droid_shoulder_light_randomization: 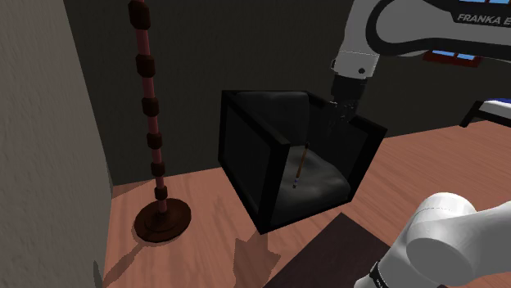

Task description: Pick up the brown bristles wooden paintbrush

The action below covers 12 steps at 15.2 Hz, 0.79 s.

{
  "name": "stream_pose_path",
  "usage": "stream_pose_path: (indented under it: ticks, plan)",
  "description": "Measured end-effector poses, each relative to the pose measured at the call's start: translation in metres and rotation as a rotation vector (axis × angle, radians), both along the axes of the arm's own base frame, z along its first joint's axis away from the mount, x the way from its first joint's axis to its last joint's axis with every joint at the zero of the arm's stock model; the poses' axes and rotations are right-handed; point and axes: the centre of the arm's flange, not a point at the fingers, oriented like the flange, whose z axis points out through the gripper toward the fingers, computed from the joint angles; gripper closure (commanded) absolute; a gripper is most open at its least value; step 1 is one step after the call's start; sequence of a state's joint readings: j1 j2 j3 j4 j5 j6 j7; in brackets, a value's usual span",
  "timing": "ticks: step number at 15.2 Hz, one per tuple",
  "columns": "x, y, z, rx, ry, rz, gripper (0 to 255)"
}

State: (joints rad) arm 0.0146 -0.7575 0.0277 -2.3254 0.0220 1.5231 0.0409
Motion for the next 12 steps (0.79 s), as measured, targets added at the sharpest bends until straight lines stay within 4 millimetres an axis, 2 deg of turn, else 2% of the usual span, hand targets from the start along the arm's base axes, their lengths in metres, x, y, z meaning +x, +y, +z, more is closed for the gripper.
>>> stream_pose_path:
  ticks: [3, 12]
  plan:
    - [0.011, -0.01, -0.007, 0.001, 0.002, -0.009, 0]
    - [0.079, -0.087, -0.064, 0.004, 0.017, -0.076, 0]
